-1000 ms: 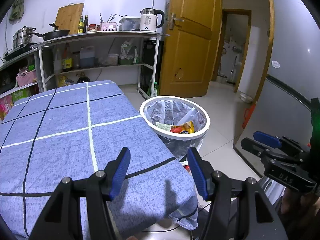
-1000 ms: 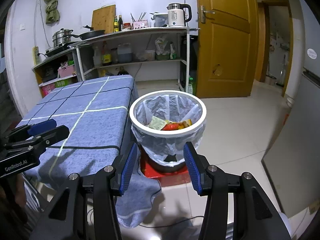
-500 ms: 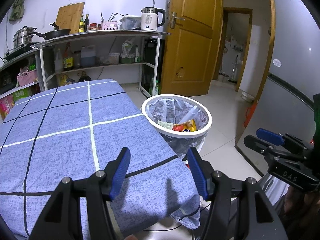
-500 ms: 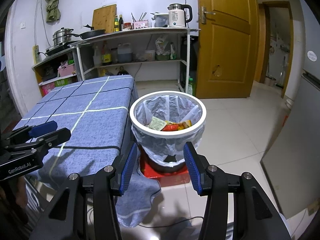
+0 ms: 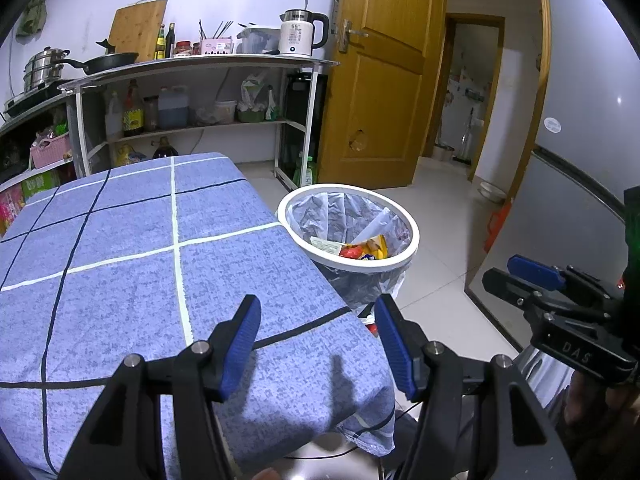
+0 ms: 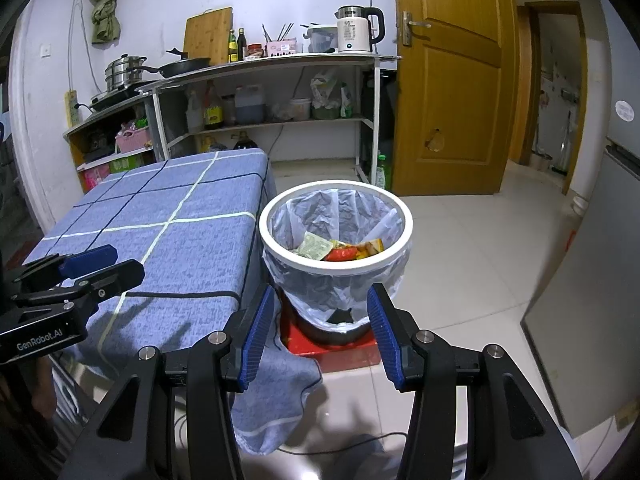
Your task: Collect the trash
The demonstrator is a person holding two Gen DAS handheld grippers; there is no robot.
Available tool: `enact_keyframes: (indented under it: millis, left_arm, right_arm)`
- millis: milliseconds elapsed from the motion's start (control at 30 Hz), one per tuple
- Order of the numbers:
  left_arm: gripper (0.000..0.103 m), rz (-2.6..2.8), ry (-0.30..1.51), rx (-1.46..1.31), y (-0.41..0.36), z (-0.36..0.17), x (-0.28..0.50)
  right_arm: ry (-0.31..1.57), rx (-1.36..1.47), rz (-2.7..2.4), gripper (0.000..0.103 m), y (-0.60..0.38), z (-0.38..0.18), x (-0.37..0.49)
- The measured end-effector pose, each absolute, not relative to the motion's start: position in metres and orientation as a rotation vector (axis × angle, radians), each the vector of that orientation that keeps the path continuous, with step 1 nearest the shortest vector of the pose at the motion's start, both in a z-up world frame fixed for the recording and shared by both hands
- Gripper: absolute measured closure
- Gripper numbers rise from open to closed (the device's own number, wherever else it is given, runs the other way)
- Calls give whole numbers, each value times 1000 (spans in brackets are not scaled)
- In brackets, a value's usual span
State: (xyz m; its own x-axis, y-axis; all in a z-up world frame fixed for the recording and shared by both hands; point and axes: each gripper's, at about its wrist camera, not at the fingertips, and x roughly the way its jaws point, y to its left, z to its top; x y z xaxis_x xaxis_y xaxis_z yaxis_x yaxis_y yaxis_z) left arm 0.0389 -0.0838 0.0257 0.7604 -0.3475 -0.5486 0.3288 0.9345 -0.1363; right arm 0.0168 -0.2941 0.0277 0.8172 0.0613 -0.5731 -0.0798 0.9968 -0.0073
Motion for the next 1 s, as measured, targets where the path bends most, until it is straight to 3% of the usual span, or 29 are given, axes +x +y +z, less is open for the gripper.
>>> enact_keyframes:
  millis: [1000]
  left_arm:
    - [42, -352, 598, -8, -88, 24, 38]
  right_arm:
    - [609, -34, 74, 54, -292, 27, 17]
